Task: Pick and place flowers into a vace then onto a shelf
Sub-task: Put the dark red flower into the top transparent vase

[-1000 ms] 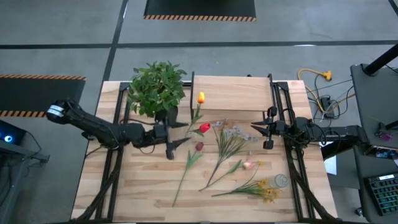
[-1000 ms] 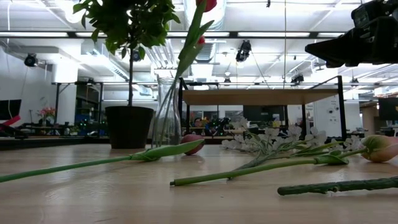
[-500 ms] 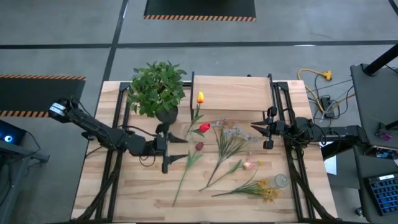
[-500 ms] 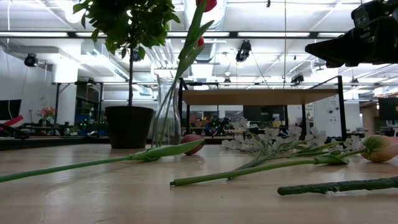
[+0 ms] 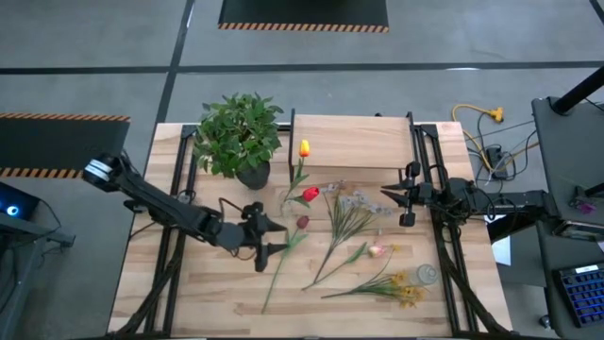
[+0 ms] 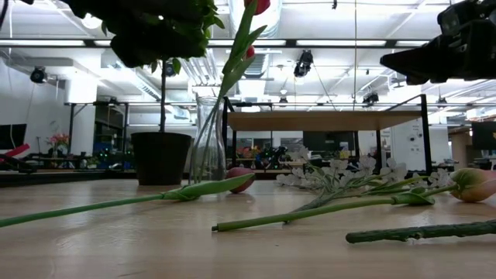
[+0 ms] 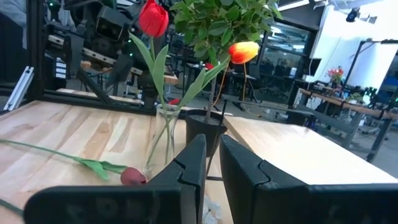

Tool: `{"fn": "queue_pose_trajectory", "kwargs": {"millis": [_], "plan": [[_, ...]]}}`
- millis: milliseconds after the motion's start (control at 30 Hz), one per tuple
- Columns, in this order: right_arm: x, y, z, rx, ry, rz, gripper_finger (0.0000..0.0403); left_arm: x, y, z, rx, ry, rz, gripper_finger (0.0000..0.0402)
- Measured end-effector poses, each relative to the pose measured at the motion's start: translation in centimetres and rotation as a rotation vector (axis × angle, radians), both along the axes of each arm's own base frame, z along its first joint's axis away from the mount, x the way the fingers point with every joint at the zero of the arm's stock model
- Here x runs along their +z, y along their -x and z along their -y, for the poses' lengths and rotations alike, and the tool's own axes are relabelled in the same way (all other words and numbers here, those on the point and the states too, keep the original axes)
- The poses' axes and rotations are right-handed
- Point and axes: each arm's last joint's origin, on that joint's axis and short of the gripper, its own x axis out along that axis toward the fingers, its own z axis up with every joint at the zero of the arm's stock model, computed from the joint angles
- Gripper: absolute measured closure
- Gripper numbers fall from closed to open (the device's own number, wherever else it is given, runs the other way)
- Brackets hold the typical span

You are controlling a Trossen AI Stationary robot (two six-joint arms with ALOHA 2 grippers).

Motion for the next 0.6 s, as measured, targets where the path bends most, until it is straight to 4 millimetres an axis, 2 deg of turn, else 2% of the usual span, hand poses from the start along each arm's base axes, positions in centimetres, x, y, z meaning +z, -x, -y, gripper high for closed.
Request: {"fn": "queue_pose_trajectory", "kwargs": {"millis": [267,467,600], "plan": [[0.0,0.0,0.0,0.002,-0.027,0.003,0.0364,-0.5,-1.4,0.9,0.087,0.142,-0.122,0.0173],[0.2,0.0,0.0,0.0,0.002,0.021,0.0364,-0.9,-2.4,1.6,0.258,0.263,-0.344,0.0173],[0.2,0.0,0.0,0.002,-0.015,0.025,0.0364,-0.8,-3.7,2.4,0.39,0.271,-0.5,0.0173]]}}
